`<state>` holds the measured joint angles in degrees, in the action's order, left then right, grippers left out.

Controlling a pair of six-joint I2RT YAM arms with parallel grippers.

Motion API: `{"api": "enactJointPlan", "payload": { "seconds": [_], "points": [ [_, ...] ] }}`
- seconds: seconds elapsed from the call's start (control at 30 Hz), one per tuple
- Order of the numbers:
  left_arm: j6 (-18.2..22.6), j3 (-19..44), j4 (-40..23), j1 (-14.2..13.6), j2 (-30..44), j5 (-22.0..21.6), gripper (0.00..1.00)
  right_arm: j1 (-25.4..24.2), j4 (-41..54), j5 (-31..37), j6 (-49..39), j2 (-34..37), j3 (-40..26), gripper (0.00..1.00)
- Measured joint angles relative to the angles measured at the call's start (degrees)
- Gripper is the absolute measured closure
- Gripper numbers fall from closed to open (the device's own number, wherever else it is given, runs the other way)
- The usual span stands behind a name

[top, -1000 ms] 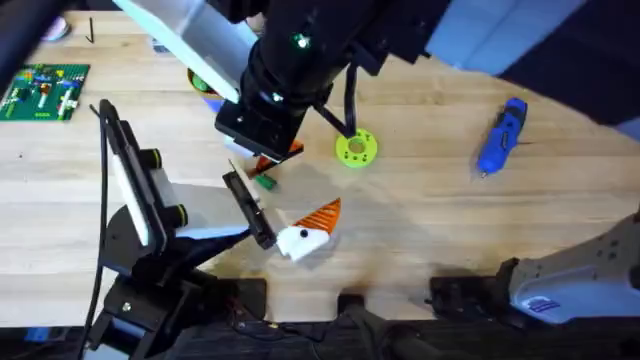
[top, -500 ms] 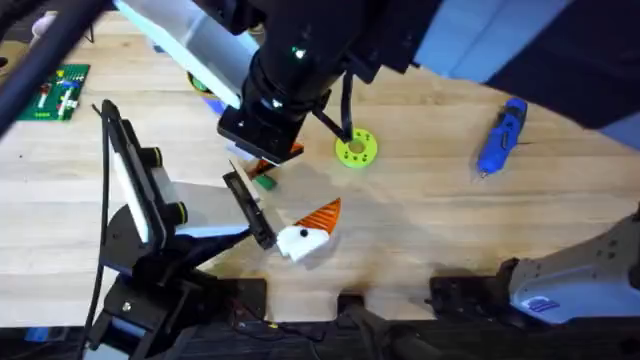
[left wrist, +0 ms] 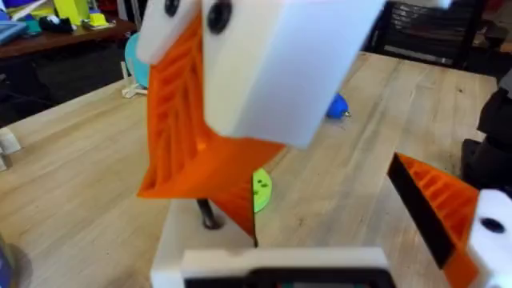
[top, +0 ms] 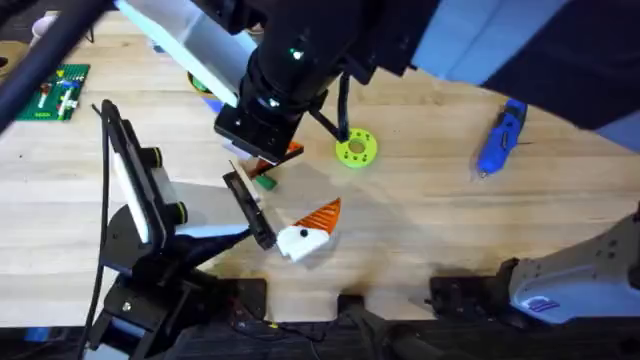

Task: Pick up the gripper from the table and insert it into the empty holder that is missing its gripper. Then pick up a screw, insert it into the mounting hole, and use the screwdriver to tighten it. Finally, clean up the table by picking up the vegetable and placing it into the bucket.

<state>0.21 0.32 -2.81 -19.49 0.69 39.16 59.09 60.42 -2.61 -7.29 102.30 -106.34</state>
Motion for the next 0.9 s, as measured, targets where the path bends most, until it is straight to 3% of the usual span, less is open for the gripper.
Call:
{"api": "enactJointPlan", "payload": {
  "seconds": [0.9],
  "points": [
    [-2.1,-0.1,4.0,0.1,0.2,-0.5,0.008,0.0,4.6,0.0,1.1,-0.1,-0.4,0.996]
  ]
}}
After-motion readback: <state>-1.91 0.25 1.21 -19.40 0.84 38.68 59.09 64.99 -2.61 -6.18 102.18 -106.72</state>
